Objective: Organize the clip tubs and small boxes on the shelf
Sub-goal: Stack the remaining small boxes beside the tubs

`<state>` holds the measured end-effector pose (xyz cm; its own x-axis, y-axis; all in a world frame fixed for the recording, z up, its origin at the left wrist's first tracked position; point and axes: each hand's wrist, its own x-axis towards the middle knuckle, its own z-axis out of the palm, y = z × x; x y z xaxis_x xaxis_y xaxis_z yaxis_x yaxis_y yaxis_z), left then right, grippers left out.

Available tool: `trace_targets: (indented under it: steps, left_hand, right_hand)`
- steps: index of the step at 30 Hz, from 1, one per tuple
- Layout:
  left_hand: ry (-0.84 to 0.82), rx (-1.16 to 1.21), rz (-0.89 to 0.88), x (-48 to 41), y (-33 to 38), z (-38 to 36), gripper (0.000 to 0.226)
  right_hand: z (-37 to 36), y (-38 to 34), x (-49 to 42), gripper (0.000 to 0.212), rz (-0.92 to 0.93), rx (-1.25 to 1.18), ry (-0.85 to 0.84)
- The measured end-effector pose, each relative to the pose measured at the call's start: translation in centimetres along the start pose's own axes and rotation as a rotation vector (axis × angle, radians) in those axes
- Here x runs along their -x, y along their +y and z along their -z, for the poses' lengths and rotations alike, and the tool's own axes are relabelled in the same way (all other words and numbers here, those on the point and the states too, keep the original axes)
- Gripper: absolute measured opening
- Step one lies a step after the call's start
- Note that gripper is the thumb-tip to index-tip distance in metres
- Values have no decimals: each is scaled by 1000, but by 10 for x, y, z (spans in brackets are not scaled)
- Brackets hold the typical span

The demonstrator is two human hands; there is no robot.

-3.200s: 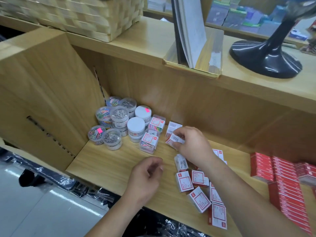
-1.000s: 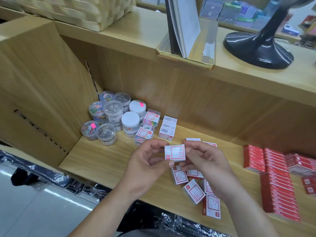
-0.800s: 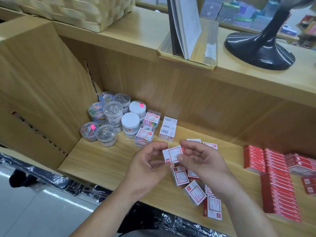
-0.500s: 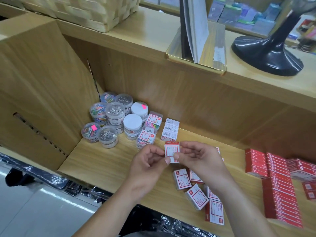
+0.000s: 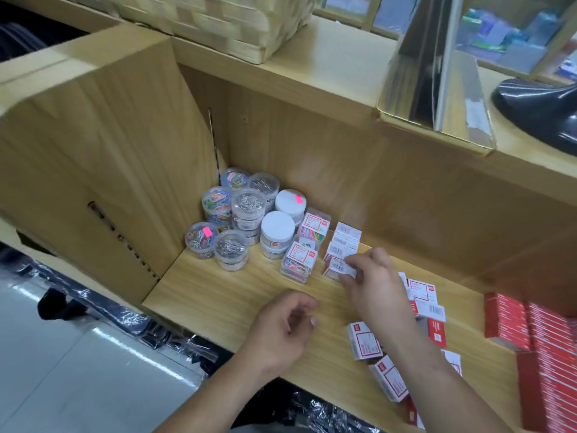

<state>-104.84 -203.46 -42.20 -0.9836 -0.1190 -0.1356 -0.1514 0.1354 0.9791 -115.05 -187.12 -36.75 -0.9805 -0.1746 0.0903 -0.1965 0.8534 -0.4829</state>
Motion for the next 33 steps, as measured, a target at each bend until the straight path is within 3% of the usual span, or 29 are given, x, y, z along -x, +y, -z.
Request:
trace_targets:
  steps: [12,18,33]
  left_hand:
    - [-73,33,9,-12,-6,5,19]
    - [-101,-201,-219,-21,-5,12,20]
    - [-178,-289,-309,-24,-7,22,25]
  right_hand:
    - [-15,-7,6,34,41,53,71]
    - [-12,-6,6,42,31,227,2]
    - [-6,-17,12,47,-78,169,-61]
